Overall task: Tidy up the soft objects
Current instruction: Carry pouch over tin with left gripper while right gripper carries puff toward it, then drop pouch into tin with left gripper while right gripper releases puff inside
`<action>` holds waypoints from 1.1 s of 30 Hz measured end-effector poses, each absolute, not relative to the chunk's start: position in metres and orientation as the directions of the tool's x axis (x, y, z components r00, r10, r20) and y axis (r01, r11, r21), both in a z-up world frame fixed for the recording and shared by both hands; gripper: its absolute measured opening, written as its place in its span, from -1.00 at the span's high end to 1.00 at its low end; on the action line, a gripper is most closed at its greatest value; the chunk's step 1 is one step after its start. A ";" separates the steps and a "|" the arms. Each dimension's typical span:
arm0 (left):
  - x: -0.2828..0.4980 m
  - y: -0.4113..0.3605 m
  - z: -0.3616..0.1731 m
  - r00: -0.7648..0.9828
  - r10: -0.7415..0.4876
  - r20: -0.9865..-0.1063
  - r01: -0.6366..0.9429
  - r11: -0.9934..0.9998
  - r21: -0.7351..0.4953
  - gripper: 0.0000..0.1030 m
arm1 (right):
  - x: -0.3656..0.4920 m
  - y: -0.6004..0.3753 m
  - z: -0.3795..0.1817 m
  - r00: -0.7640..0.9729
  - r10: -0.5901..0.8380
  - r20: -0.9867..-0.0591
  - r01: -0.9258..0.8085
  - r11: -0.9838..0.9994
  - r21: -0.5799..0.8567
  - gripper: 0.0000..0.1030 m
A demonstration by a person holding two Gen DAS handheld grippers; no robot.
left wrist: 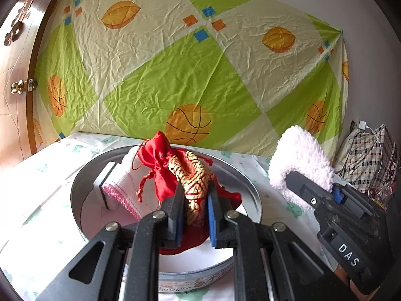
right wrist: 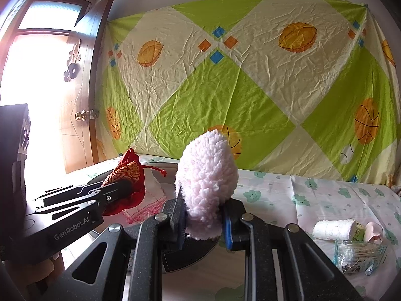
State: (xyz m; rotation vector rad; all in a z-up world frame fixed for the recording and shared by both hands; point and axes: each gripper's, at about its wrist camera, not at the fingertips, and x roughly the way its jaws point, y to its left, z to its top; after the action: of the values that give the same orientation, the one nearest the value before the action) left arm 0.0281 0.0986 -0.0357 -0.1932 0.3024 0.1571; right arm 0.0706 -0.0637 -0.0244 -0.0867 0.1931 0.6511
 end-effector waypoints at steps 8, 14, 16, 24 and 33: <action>0.025 0.113 -0.035 0.938 0.147 -0.315 -0.207 0.963 -0.170 0.74 | 0.072 -0.054 -0.026 0.765 0.606 -0.217 -0.625 0.780 -0.027 0.51; 0.023 0.126 -0.034 0.934 0.165 -0.318 -0.227 0.959 -0.168 0.75 | 0.074 -0.042 -0.027 0.749 0.619 -0.237 -0.644 0.764 -0.037 0.51; 0.025 0.129 -0.032 0.931 0.170 -0.323 -0.230 0.960 -0.159 0.75 | 0.075 -0.037 -0.027 0.745 0.620 -0.246 -0.648 0.761 -0.045 0.51; 0.043 0.138 -0.025 0.919 0.123 -0.375 -0.190 0.970 -0.148 0.74 | 0.090 -0.022 -0.020 0.719 0.631 -0.290 -0.666 0.745 -0.031 0.51; 0.087 0.150 -0.020 0.865 0.053 -0.499 -0.148 0.977 -0.153 0.75 | 0.136 0.007 -0.013 0.653 0.634 -0.414 -0.682 0.730 0.041 0.51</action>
State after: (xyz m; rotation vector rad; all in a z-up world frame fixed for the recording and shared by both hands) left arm 0.0866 0.1496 -0.0201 -0.1895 0.5160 0.1062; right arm 0.1365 0.0066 -0.0127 -0.1216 0.4218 0.7489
